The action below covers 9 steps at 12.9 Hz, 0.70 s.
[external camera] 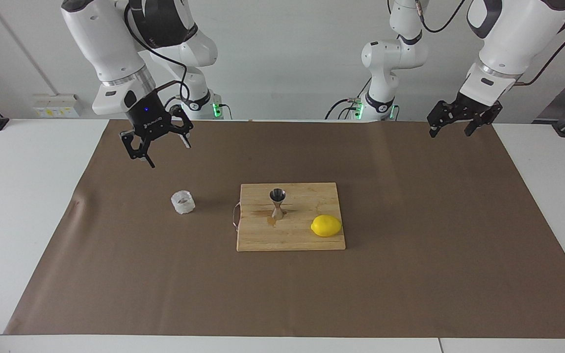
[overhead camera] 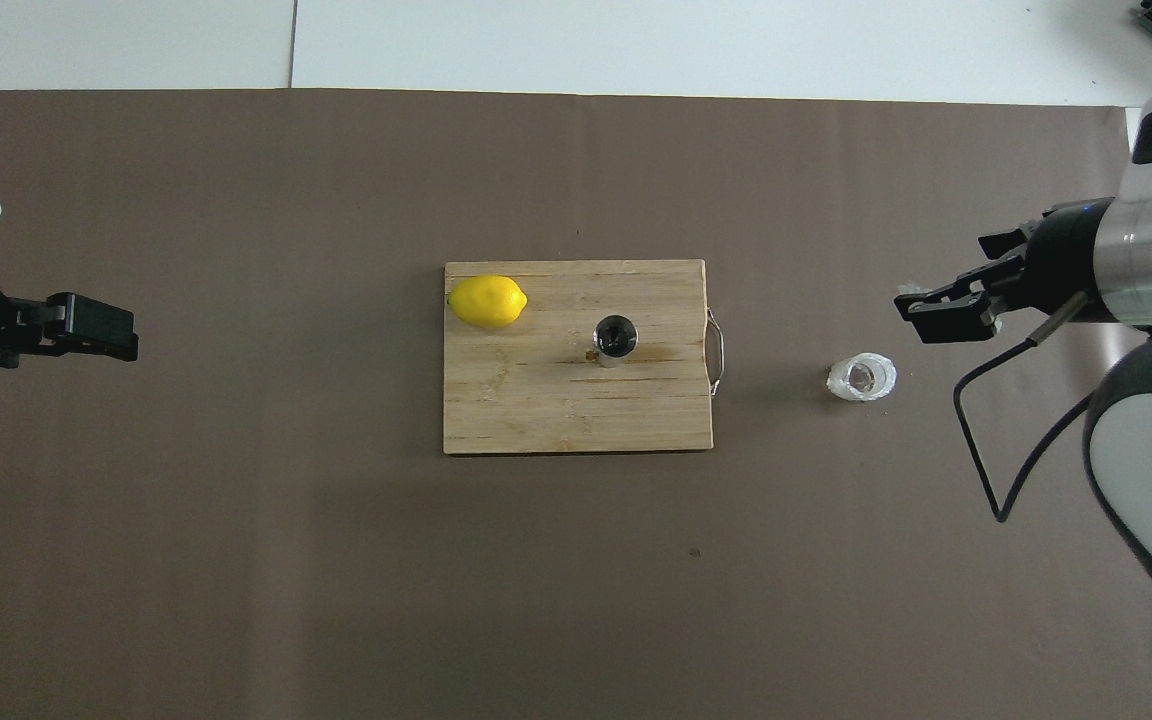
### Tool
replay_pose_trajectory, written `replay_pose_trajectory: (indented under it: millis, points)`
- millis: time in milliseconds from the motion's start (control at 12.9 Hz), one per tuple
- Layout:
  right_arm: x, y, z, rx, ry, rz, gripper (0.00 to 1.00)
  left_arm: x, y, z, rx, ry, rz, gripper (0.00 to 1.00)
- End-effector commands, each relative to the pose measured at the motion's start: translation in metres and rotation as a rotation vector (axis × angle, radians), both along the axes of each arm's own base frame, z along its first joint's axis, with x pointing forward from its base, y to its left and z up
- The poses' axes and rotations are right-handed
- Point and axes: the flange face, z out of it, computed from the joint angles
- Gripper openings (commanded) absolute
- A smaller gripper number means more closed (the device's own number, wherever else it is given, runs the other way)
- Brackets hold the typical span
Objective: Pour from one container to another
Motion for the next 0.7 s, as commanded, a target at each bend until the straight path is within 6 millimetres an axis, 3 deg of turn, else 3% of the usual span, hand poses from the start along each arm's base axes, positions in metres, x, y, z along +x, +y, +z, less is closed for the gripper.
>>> replay_pose_trajectory:
  millis: [0,155,387,620]
  points:
    - [-0.002,0.001,0.002,0.015,0.093,-0.271,1.00,-0.009,0.003,0.001,-0.006,0.007,0.001,1.00]
    - [-0.007,0.012,0.015,-0.048,0.121,-0.372,1.00,-0.009,0.003,0.000,-0.006,0.009,0.001,1.00]
    - [-0.018,0.026,0.015,-0.137,0.162,-0.479,1.00,-0.009,0.003,0.000,-0.006,0.009,0.001,1.00]
    - [-0.027,0.020,0.007,-0.152,0.202,-0.502,1.00,-0.009,0.003,0.001,-0.006,0.007,0.001,1.00]
